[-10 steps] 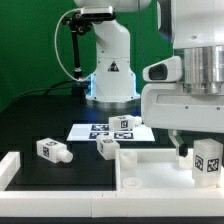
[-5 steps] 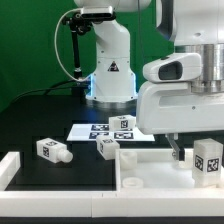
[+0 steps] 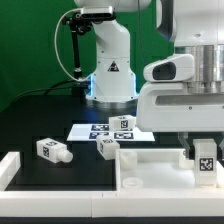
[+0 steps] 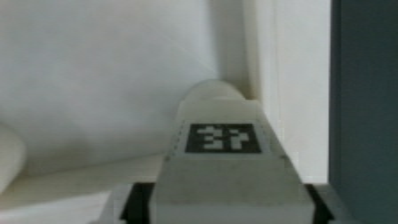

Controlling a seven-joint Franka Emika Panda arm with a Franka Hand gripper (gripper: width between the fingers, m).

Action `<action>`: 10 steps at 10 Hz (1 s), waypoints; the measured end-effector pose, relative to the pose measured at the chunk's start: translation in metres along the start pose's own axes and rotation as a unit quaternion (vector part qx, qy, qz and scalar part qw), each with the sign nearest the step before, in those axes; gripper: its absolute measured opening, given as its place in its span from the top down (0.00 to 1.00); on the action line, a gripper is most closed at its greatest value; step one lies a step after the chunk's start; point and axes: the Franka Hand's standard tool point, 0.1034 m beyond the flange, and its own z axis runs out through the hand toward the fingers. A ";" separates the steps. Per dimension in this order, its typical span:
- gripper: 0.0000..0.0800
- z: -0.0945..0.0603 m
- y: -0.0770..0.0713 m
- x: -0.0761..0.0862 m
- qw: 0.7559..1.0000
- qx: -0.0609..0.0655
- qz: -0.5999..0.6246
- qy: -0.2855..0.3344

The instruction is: Assemble one leg

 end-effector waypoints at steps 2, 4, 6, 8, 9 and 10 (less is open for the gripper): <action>0.64 0.001 -0.002 -0.002 0.990 -0.006 0.140 0.015; 0.64 0.000 -0.003 -0.002 0.951 -0.014 0.310 0.006; 0.64 0.001 -0.003 -0.002 0.871 0.000 0.491 -0.007; 0.64 0.001 -0.002 -0.002 0.800 0.008 0.599 -0.018; 0.64 0.002 -0.002 -0.002 0.796 0.008 0.605 -0.017; 0.64 0.002 -0.002 -0.002 0.797 0.008 0.604 -0.017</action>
Offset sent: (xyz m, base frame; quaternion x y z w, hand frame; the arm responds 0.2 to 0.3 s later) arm 0.0031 0.0056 -0.0004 -0.0644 -0.0307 0.3806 0.9220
